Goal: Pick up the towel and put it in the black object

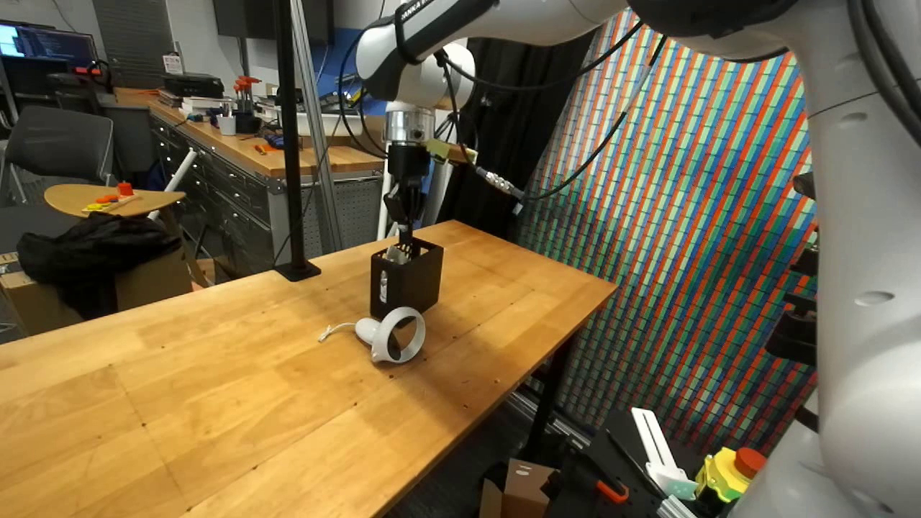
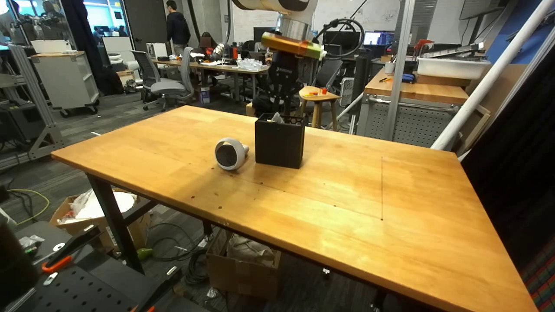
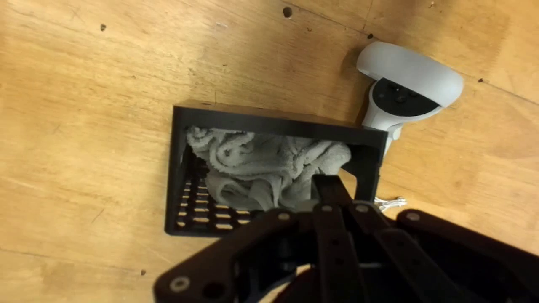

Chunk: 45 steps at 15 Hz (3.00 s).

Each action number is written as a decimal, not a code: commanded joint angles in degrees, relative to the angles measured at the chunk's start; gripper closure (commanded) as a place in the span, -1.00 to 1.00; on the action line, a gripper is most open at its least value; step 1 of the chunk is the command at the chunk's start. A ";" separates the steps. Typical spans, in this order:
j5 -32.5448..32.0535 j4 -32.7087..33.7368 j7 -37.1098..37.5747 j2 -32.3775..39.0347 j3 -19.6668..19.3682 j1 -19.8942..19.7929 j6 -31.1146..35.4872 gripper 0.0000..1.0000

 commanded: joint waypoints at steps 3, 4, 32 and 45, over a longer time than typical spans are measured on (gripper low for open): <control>-3.29 -0.97 1.18 -5.81 0.00 2.30 -2.62 1.00; -3.46 -0.74 1.08 -6.22 -0.01 2.55 -3.02 1.00; -2.79 9.21 0.95 4.47 0.45 1.99 -4.09 1.00; -0.79 12.78 1.86 10.43 1.04 0.28 -3.71 1.00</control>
